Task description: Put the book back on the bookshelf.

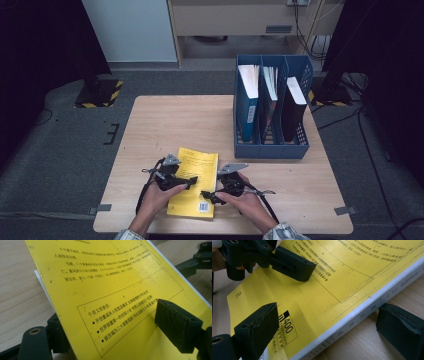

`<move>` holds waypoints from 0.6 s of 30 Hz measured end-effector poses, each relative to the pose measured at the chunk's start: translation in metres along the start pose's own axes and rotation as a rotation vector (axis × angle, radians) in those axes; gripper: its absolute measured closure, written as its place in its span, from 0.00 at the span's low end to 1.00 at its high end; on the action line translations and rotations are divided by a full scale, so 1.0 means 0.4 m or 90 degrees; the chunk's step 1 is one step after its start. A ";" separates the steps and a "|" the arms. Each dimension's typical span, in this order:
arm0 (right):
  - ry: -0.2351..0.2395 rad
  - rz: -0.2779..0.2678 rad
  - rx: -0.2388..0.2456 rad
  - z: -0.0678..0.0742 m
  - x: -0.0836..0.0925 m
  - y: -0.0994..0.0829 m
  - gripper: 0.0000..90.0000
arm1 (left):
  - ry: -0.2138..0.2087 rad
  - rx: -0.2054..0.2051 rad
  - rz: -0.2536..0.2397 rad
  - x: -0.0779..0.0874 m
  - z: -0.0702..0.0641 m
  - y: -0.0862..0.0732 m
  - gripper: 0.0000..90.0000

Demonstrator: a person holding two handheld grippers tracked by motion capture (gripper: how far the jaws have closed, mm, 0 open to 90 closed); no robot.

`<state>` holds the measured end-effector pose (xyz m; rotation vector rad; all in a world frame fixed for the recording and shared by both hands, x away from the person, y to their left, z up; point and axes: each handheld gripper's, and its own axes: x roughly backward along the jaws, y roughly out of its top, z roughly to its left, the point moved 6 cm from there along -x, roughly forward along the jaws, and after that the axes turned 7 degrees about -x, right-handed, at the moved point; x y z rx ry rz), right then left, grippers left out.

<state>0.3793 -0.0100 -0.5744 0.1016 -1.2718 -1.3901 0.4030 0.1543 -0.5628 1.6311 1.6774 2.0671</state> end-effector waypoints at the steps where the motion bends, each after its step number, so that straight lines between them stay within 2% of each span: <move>1: 0.000 -0.001 0.000 0.000 0.000 0.000 0.05 | 0.000 -0.001 0.000 0.000 0.000 0.000 0.22; 6: 0.011 -0.002 -0.020 -0.001 -0.003 0.007 0.05 | -0.018 -0.003 -0.005 -0.003 -0.004 0.001 0.22; 10: 0.003 0.005 -0.006 0.000 -0.013 0.014 0.05 | -0.025 -0.003 -0.011 -0.005 -0.004 0.001 0.22; 12: 0.009 0.010 -0.017 0.000 -0.016 0.020 0.07 | -0.030 0.008 -0.017 -0.007 -0.005 0.003 0.22; 14: 0.018 0.008 -0.031 -0.003 -0.021 0.028 0.09 | -0.032 0.006 -0.019 -0.008 -0.006 0.003 0.23; 18: 0.023 0.007 -0.034 -0.003 -0.028 0.034 0.11 | -0.035 0.007 -0.023 -0.007 -0.003 0.002 0.23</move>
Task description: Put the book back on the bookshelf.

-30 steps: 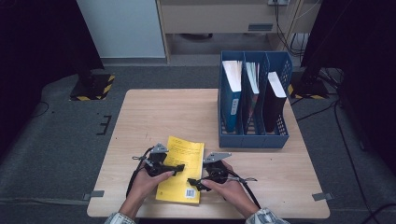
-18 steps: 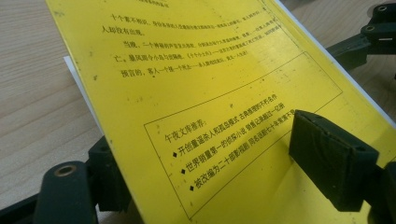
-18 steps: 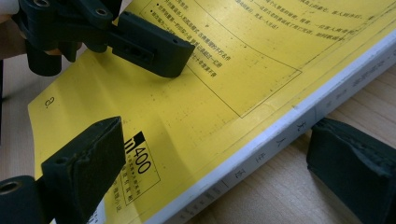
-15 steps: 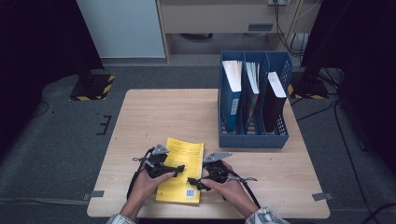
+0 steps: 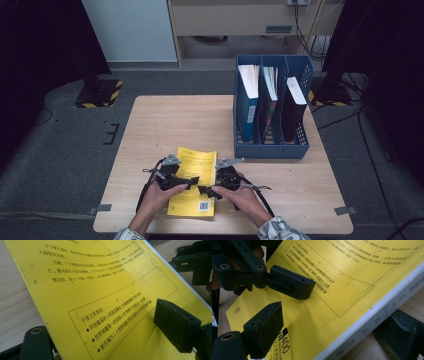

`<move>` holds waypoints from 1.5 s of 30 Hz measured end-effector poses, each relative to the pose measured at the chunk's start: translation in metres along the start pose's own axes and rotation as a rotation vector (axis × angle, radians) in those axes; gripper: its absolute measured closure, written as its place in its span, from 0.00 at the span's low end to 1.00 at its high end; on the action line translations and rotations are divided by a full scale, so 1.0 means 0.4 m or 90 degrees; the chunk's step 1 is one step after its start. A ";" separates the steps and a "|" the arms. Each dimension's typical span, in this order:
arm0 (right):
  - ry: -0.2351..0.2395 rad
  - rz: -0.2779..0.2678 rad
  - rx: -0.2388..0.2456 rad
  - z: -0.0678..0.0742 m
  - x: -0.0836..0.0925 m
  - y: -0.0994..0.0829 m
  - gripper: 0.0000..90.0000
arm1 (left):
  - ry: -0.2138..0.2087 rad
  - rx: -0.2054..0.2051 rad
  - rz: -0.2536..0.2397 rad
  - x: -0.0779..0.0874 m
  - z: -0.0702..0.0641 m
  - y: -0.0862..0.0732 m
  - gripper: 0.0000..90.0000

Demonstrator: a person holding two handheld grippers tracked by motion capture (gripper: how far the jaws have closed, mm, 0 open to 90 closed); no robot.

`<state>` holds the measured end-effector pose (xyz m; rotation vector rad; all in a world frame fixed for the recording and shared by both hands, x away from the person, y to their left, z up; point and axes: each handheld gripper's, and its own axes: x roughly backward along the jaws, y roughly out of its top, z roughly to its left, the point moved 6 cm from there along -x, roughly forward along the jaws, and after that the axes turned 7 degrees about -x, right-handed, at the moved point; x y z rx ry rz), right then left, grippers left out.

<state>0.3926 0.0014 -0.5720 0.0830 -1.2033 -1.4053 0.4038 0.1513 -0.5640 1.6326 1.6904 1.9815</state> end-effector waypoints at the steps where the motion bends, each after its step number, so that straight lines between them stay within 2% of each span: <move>1: -0.004 0.003 0.006 0.002 -0.003 0.002 0.11 | -0.002 0.002 -0.002 0.000 0.000 0.000 0.23; 3: -0.009 0.004 0.009 0.004 -0.005 0.002 0.14 | -0.007 0.008 -0.009 0.001 0.000 0.000 0.23; 5: -0.017 0.000 0.026 0.004 -0.007 0.002 0.16 | -0.009 0.014 -0.014 0.002 -0.001 -0.001 0.23; 7: -0.020 0.000 0.021 0.004 -0.007 0.001 0.17 | -0.009 0.012 -0.014 0.004 0.001 -0.001 0.23; 9: -0.023 -0.002 0.012 0.004 -0.006 0.001 0.17 | -0.001 0.014 -0.016 0.007 0.003 0.000 0.22; 13: -0.022 -0.005 0.020 0.003 -0.005 -0.001 0.17 | 0.041 0.021 -0.008 0.017 0.020 -0.005 0.19; 17: -0.024 -0.007 0.026 0.004 -0.006 -0.001 0.18 | 0.052 0.015 0.001 0.029 0.022 -0.014 0.20; 23: -0.021 -0.007 0.029 0.004 -0.007 -0.001 0.18 | 0.037 0.019 0.001 0.049 0.024 -0.025 0.31; 27: -0.023 -0.005 0.025 0.007 -0.008 -0.001 0.19 | 0.034 0.002 0.015 0.063 0.017 -0.032 0.34; 32: -0.017 -0.003 0.021 0.011 -0.014 0.003 0.21 | 0.038 0.015 0.006 0.078 0.020 -0.041 0.42; 37: -0.025 0.000 0.026 0.013 -0.018 0.005 0.21 | 0.043 0.013 0.016 0.071 0.022 -0.045 0.44; 41: -0.026 0.011 0.017 0.016 -0.019 0.010 0.21 | 0.041 0.011 0.018 0.071 0.024 -0.045 0.45; 44: -0.015 0.020 0.002 0.016 -0.025 0.019 0.21 | 0.041 0.009 0.018 0.069 0.024 -0.044 0.46; 45: -0.016 0.023 0.006 0.016 -0.028 0.021 0.21 | 0.042 0.008 0.018 0.069 0.024 -0.044 0.46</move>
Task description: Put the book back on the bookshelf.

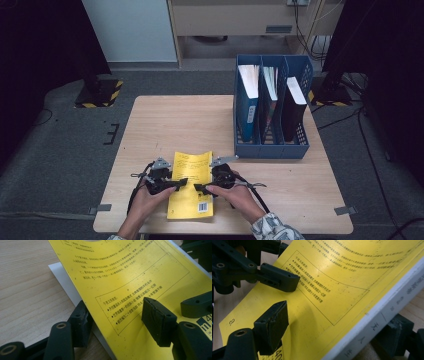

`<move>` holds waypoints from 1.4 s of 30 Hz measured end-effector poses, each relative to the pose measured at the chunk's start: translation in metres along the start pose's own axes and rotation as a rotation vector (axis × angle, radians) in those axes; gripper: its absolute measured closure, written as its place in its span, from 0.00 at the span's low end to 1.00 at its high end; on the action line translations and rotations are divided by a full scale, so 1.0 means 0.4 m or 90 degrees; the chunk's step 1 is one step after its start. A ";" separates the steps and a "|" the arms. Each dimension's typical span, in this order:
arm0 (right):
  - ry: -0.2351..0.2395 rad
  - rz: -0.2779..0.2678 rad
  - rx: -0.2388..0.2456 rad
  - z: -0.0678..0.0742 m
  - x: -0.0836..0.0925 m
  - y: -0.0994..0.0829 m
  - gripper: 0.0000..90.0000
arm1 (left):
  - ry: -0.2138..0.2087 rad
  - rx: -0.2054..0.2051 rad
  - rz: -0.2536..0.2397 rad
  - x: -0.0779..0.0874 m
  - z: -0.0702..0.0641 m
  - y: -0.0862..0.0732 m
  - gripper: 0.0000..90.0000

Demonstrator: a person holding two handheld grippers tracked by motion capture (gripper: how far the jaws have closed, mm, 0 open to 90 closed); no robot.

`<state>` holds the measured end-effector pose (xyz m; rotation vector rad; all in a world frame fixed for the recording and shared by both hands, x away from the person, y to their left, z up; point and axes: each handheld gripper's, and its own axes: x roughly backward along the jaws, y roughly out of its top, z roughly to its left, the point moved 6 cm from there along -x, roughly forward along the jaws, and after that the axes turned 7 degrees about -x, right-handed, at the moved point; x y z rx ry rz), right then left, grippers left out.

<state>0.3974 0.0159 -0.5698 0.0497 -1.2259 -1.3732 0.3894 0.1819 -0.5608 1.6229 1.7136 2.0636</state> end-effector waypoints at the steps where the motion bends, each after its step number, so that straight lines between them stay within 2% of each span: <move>1: 0.002 0.007 -0.001 0.003 -0.004 0.003 0.20 | 0.000 0.001 -0.002 0.000 0.000 0.001 0.46; 5: 0.002 0.015 0.003 0.003 -0.006 0.007 0.20 | -0.003 0.005 -0.005 0.002 0.002 0.001 0.47; 8: -0.011 0.016 0.017 0.001 -0.006 0.007 0.23 | -0.002 0.007 -0.009 0.005 0.002 0.003 0.48; 12: -0.013 0.015 0.016 0.000 -0.006 0.007 0.25 | 0.002 0.002 -0.007 0.006 0.000 0.005 0.51; 16: -0.008 0.018 0.011 -0.001 -0.007 0.012 0.30 | 0.003 0.000 -0.016 0.014 -0.002 0.014 0.60; 18: 0.005 0.022 -0.004 0.000 -0.007 0.014 0.34 | 0.000 -0.001 -0.018 0.017 -0.002 0.018 0.64; 25: 0.002 0.018 0.001 0.004 0.001 0.027 0.41 | -0.002 -0.005 -0.016 0.032 0.000 0.029 0.70; 33: -0.004 0.010 0.008 0.006 0.009 0.055 0.47 | -0.003 0.002 -0.029 0.050 0.011 0.046 0.74; 36: -0.008 -0.004 0.012 0.008 0.016 0.070 0.50 | -0.003 0.002 -0.036 0.059 0.014 0.058 0.76; 42: -0.015 -0.015 0.026 0.010 0.030 0.095 0.54 | 0.001 -0.028 -0.021 0.074 0.017 0.084 0.76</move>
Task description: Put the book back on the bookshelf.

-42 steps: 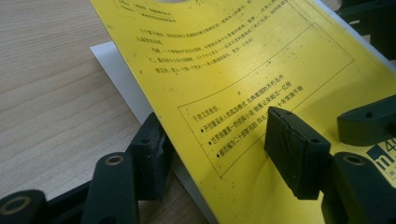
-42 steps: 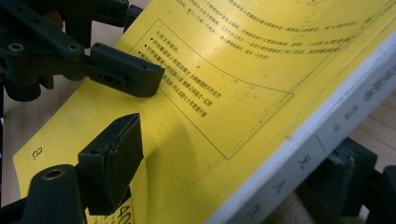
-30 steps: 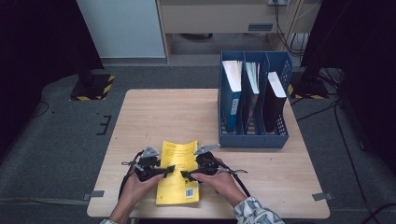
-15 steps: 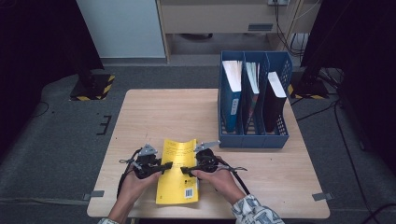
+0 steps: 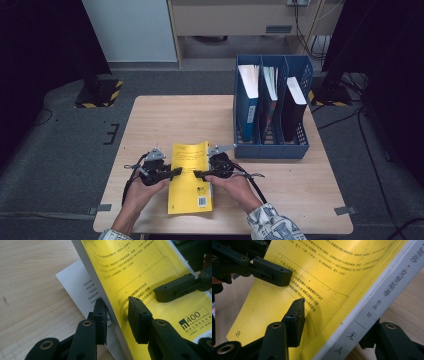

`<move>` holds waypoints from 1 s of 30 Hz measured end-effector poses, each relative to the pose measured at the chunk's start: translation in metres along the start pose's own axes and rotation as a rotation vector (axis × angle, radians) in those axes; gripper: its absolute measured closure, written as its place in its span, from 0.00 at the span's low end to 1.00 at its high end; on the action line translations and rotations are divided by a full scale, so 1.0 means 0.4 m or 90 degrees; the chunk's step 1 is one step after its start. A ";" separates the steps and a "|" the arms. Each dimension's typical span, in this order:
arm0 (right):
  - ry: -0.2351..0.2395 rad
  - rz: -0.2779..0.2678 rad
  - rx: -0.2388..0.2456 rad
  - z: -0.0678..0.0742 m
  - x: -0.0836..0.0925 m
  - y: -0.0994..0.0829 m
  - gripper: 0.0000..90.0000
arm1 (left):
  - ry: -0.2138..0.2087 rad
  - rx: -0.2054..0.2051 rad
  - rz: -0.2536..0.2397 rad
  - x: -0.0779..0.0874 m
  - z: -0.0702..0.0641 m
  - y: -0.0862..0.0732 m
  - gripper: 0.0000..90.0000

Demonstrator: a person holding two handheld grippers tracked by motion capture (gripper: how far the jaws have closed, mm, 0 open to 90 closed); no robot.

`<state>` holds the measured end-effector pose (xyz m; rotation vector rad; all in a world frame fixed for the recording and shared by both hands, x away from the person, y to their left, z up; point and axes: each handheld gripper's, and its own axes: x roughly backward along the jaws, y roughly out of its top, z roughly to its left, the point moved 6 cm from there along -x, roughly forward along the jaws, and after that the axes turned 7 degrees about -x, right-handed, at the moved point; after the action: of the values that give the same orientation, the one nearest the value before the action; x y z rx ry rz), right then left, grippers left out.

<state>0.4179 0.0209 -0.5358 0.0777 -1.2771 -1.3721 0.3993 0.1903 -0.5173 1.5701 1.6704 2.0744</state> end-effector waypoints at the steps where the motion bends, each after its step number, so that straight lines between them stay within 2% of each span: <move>1: 0.000 -0.003 0.001 0.001 0.003 0.005 0.55 | 0.001 -0.001 0.001 0.003 0.001 0.005 0.76; 4: -0.003 -0.011 0.004 0.000 0.010 0.019 0.57 | 0.004 -0.008 -0.003 0.009 0.005 0.019 0.77; 10: -0.014 -0.021 0.014 0.002 0.019 0.052 0.60 | 0.009 -0.004 -0.015 0.019 0.020 0.042 0.79; 16: -0.027 -0.024 0.020 0.003 0.017 0.087 0.62 | 0.006 -0.010 -0.008 0.026 0.042 0.059 0.80; 23: -0.037 -0.033 0.041 0.013 0.017 0.132 0.66 | 0.011 -0.028 -0.008 0.047 0.070 0.084 0.82; 30: -0.060 -0.037 0.063 0.008 0.022 0.178 0.67 | 0.031 -0.050 -0.013 0.045 0.093 0.122 0.83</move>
<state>0.4603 0.0377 -0.4802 0.1199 -1.4322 -1.3742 0.4421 0.2065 -0.4725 1.4862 1.5921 2.1565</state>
